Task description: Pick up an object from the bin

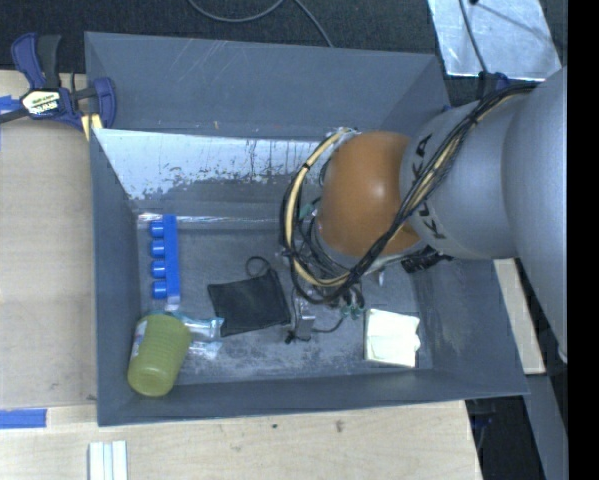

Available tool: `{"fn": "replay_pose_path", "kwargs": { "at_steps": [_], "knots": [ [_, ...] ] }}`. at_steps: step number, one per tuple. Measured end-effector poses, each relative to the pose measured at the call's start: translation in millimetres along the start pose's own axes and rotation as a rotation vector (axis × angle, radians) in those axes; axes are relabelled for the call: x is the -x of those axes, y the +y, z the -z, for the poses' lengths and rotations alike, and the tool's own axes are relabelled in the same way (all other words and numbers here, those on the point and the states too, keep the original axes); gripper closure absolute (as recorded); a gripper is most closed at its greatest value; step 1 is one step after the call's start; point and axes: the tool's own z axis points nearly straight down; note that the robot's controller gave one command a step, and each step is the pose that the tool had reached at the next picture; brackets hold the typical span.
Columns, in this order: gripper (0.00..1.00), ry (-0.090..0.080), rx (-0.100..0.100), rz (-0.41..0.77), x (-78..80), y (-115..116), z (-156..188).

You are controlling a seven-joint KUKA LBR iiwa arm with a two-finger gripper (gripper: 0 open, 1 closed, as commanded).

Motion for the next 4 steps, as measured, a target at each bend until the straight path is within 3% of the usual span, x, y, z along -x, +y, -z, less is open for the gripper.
{"fn": "replay_pose_path", "kwargs": {
  "at_steps": [1, 2, 3, 4],
  "knots": [
    [0.0, -0.002, -0.001, -0.042, 1.8, 24.0, 4.8],
    [0.0, -0.006, 0.001, -0.074, 22.5, 32.6, -19.0],
    [1.0, -0.006, 0.0, -0.174, 10.9, 32.3, -23.6],
    [1.0, -0.006, 0.0, -0.173, 11.0, 32.4, -23.7]
  ]
}}
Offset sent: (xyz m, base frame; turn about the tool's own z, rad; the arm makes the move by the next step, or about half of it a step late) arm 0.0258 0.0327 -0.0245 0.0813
